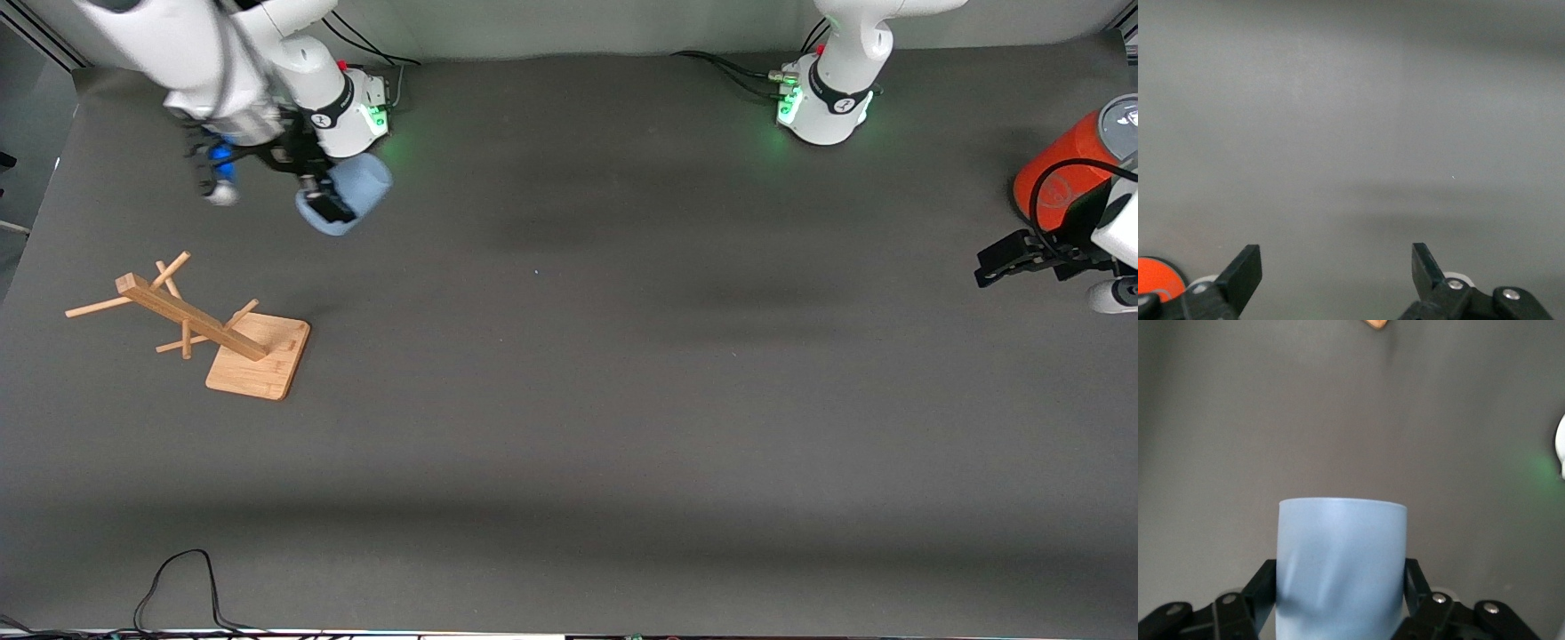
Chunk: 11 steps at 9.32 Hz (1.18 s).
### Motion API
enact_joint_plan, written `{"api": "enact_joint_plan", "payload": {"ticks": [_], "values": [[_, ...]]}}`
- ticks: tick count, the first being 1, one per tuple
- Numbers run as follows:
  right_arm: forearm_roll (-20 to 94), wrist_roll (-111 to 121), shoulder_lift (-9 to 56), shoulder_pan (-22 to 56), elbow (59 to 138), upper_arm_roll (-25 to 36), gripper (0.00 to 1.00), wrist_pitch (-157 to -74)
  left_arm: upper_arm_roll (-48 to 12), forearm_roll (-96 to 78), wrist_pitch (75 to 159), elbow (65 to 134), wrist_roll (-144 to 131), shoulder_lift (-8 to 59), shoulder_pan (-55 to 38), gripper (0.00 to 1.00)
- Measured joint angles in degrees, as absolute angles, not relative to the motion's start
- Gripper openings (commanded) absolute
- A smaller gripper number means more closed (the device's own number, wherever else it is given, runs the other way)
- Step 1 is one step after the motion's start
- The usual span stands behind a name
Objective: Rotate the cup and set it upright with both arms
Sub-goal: 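Lift the blue cup off the peg and carry it to mid-table, then lower the blue cup onto the table on its side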
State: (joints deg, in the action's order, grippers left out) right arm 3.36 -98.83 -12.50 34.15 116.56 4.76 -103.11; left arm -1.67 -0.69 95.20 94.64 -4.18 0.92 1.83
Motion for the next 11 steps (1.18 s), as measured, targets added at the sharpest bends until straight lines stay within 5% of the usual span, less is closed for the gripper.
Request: {"api": "enact_joint_plan", "payload": {"ticks": [5, 11], "values": [[3.29, -123.94, 13.28, 47.88, 98.48, 4.68, 0.58, -106.87, -1.66, -0.70, 95.18, 94.61, -3.95, 0.99, 1.84, 1.00], [-0.18, -141.72, 39.54, 54.52, 79.81, 4.76, 0.58, -107.13, -1.66, -0.71, 95.17, 94.54, -3.89, 1.38, 1.86, 1.00]]}}
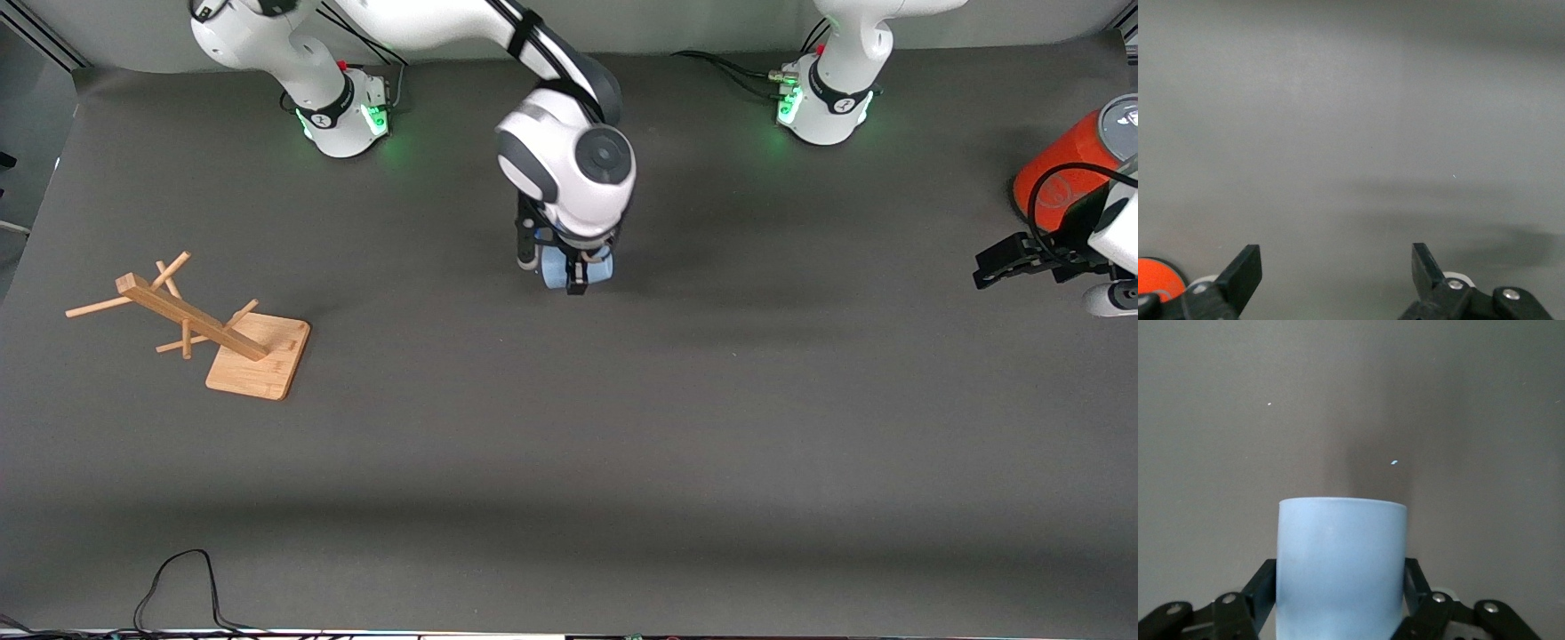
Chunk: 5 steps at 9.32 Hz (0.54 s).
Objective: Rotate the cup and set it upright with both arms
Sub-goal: 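Lower the blue cup onto the table on its side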
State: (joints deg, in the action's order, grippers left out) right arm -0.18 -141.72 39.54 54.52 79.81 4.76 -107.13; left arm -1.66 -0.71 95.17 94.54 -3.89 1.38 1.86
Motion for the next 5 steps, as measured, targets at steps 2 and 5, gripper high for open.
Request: {"api": "enact_joint_plan", "payload": {"ticks": [2, 5], "values": [[-0.87, -143.94, 44.50, 55.28, 77.12, 4.76, 0.58, -108.92, -1.68, -0.71, 95.17, 94.54, -3.89, 1.40, 1.86, 1.00], [-0.93, -144.48, 47.36, 55.63, 76.15, 4.77, 0.58, -111.35, -1.65, -0.71, 95.17, 94.53, -3.89, 1.42, 1.86, 1.00]]}}
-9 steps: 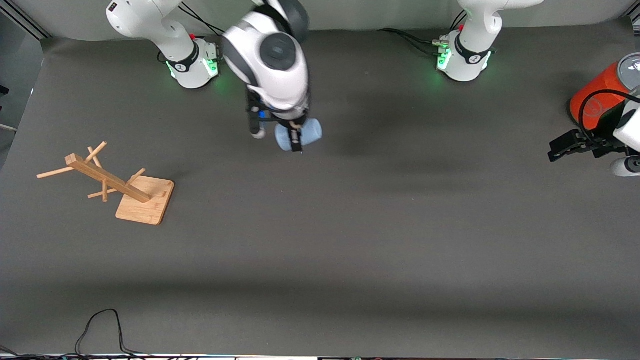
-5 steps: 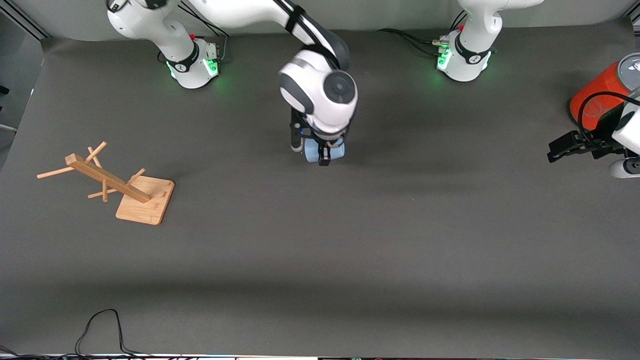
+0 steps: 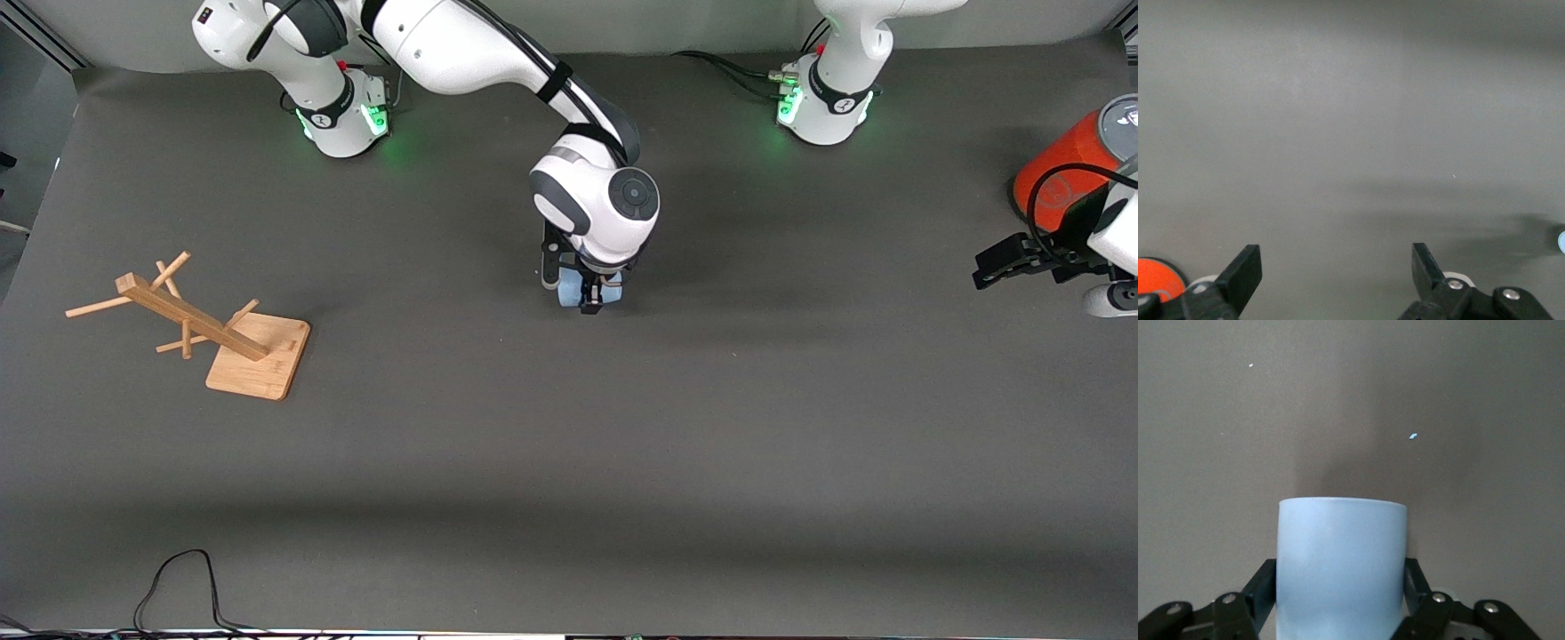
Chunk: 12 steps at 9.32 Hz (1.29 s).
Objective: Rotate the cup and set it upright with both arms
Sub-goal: 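Lower the blue cup onto the table on its side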
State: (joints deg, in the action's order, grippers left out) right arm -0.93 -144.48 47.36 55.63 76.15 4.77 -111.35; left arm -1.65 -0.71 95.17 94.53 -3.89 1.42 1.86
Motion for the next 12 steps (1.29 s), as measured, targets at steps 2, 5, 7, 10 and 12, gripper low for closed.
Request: {"api": "enact_joint_plan", "payload": {"ticks": [2, 5, 7, 10, 12], "values": [[-0.93, -144.52, 48.86, 56.26, 75.97, 4.77, 0.59, -113.62, -1.64, -0.71, 95.17, 94.54, -3.89, 1.46, 1.86, 1.00], [-0.93, -144.66, 49.96, 56.68, 75.55, 4.77, 0.94, -115.61, -1.64, -0.71, 95.17, 94.53, -3.89, 1.47, 1.86, 1.00], [-0.93, -144.71, 50.04, 56.68, 75.55, 4.80, 1.00, -116.08, -1.65, -0.66, 95.17, 94.50, -3.89, 1.54, 1.86, 1.00], [-0.59, -144.71, 49.79, 56.44, 74.48, 5.09, 1.00, -116.53, -2.06, -0.66, 95.17, 93.08, -3.87, 4.77, 1.61, 1.00], [0.64, -144.71, 47.57, 56.12, 73.65, 5.26, 1.00, -114.14, -2.27, -0.66, 95.17, 92.40, -3.87, 6.11, 1.56, 1.00]]}}
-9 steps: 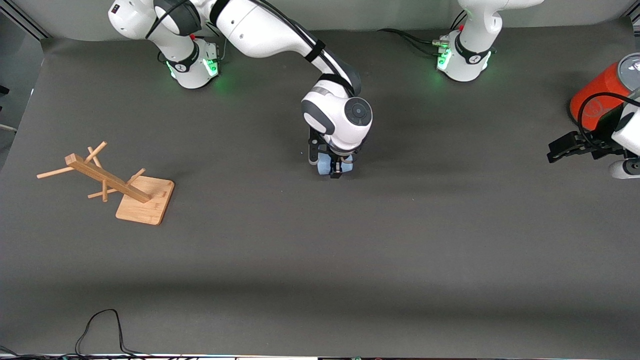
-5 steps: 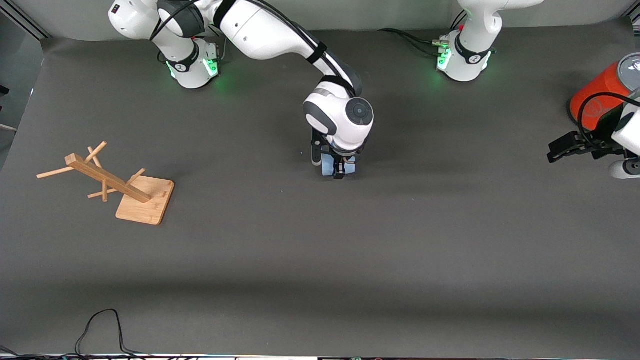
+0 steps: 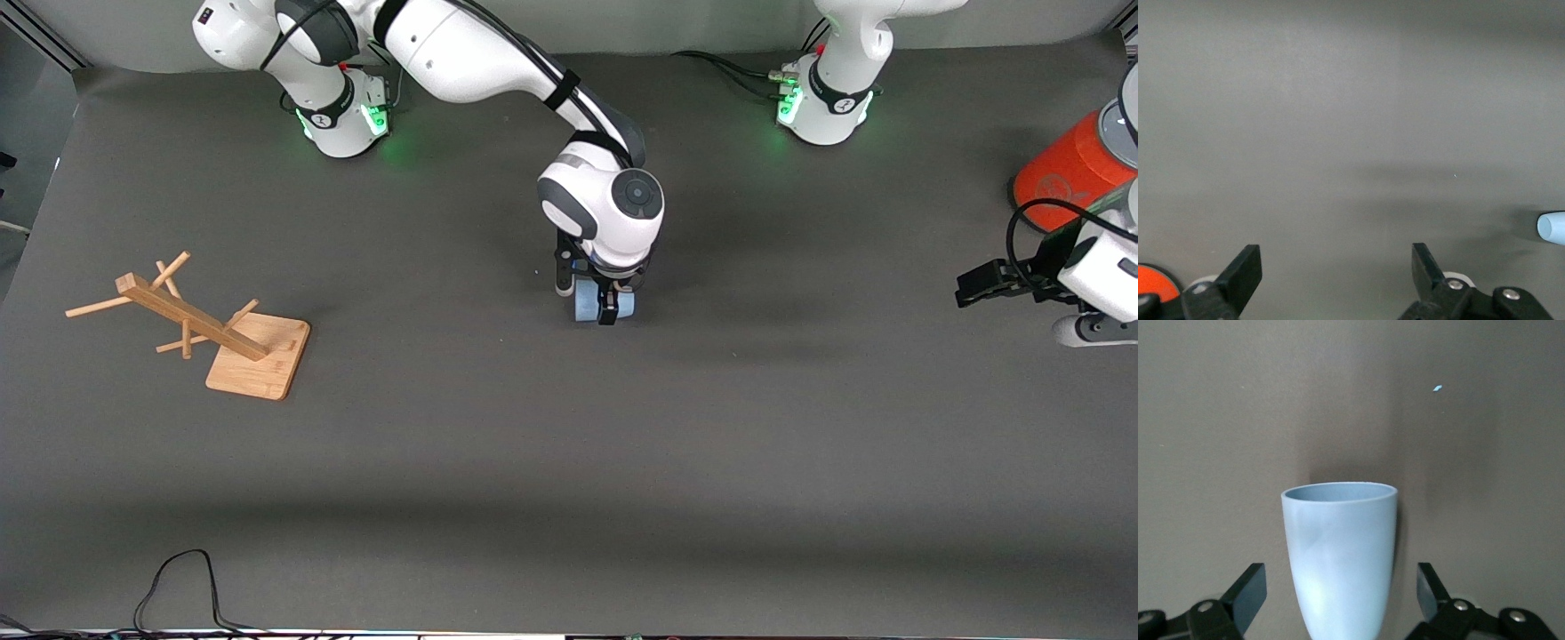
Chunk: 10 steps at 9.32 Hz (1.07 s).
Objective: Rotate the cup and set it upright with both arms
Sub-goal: 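Open the right gripper and withdraw while the left gripper reaches the cup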
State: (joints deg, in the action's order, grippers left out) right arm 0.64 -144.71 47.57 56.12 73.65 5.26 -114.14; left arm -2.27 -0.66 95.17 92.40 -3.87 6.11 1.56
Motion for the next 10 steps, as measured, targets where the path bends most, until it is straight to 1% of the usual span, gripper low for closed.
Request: {"api": "enact_joint_plan", "payload": {"ticks": [2, 4, 7, 10], "values": [[3.92, -142.30, 42.16, 56.01, 72.78, 5.72, 1.00, -106.69, -2.33, -0.68, 95.17, 92.39, -3.88, 6.50, 1.54, 1.00], [5.54, -135.15, 34.70, 53.43, 72.53, 6.37, 1.00, -96.67, -2.67, -0.73, 94.62, 92.33, -3.91, 6.50, 0.67, 1.00], [5.92, -120.05, 26.10, 46.38, 72.70, 6.48, 1.00, -84.55, -3.82, -0.80, 94.12, 91.72, -9.04, 6.48, -3.51, 1.00], [5.93, -99.43, 19.57, 37.33, 73.13, 6.92, 1.00, -77.22, -5.12, -0.50, 94.08, 89.89, -16.57, 6.49, -10.30, 1.00]]}}
